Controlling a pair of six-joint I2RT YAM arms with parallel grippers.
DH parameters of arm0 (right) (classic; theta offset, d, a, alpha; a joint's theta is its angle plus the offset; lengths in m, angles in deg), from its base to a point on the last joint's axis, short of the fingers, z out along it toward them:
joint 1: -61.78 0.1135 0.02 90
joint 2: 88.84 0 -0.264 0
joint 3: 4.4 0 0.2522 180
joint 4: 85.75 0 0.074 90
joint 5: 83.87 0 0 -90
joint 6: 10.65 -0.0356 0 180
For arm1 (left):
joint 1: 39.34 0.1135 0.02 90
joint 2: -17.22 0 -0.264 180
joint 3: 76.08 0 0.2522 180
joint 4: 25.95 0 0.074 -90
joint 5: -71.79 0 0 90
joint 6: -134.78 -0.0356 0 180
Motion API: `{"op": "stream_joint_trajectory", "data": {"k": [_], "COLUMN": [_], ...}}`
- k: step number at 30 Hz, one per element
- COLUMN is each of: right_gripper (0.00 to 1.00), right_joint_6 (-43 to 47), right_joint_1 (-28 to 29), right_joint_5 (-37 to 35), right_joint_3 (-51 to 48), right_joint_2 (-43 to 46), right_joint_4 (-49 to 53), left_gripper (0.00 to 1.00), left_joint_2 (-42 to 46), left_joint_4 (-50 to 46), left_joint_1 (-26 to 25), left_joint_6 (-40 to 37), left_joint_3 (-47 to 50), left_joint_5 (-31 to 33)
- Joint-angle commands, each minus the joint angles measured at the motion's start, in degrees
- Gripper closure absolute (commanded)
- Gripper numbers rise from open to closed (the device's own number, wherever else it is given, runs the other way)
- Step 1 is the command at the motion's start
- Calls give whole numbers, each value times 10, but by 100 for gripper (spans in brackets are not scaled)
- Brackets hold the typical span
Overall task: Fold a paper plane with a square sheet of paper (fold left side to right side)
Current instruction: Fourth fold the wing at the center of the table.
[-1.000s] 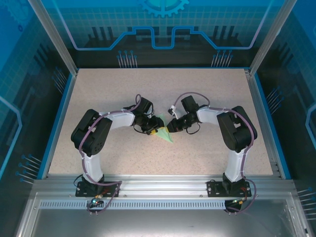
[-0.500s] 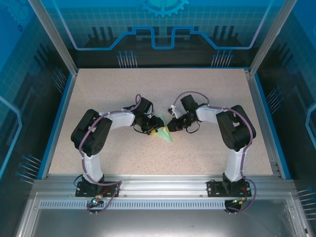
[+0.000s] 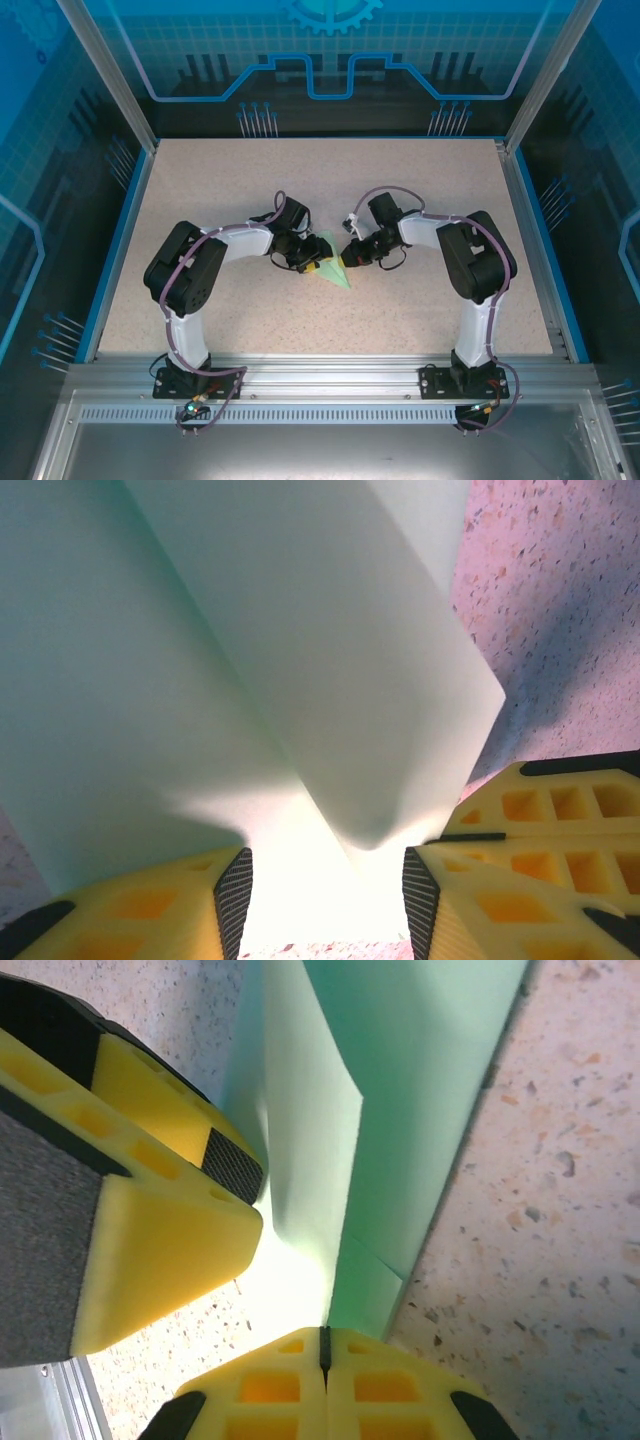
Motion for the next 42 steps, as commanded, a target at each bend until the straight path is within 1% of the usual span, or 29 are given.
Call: {"op": "stream_joint_trajectory", "data": {"k": [1, 15, 20, 26, 28, 33, 42], "right_gripper": [98, 97, 97, 97, 97, 97, 97], "right_joint_6": [10, 14, 27, 26, 26, 27, 29], "right_joint_1": [-11, -10, -3, 1, 2, 4, 6], "right_joint_5": [2, -17, -32, -42, -40, -45, -50], "right_joint_3": [14, 23, 33, 37, 36, 38, 40], "right_joint_2": [-12, -28, -42, -53, -53, -52, -54], "right_joint_4": [13, 33, 60, 66, 65, 68, 72], "left_gripper": [51, 51, 49, 46, 46, 54, 55], "left_joint_2": [-14, -12, 19, 50, 46, 18, -39], "left_joint_4": [-26, -24, -32, -59, -66, -67, -49], "left_joint_1": [6, 5, 6, 9, 9, 9, 8], "left_joint_6": [8, 9, -1, -19, -22, -22, -14], "left_joint_3": [-1, -1, -10, -37, -50, -76, -125], "left_joint_5": [29, 27, 25, 24, 20, 9, -31]}}
